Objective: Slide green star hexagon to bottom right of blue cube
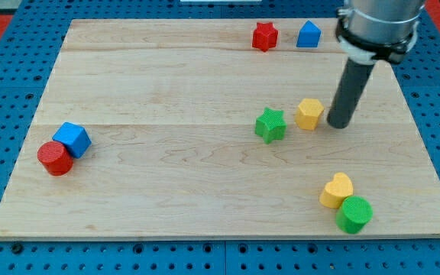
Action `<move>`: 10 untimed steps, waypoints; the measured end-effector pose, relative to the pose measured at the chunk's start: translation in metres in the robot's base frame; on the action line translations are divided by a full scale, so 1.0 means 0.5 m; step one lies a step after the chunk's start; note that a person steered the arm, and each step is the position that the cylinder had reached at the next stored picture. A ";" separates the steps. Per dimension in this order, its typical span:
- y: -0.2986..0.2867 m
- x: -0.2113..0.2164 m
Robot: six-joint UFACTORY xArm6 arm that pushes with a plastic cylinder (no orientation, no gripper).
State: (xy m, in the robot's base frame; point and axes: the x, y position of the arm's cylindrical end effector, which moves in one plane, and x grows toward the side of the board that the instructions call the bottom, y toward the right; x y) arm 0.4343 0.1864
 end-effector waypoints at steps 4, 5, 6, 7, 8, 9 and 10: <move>-0.322 0.050; -0.402 0.120; -0.460 0.143; -0.455 0.153; -0.579 0.167; -0.706 0.171; -0.514 0.166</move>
State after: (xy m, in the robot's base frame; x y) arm 0.5173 -0.0707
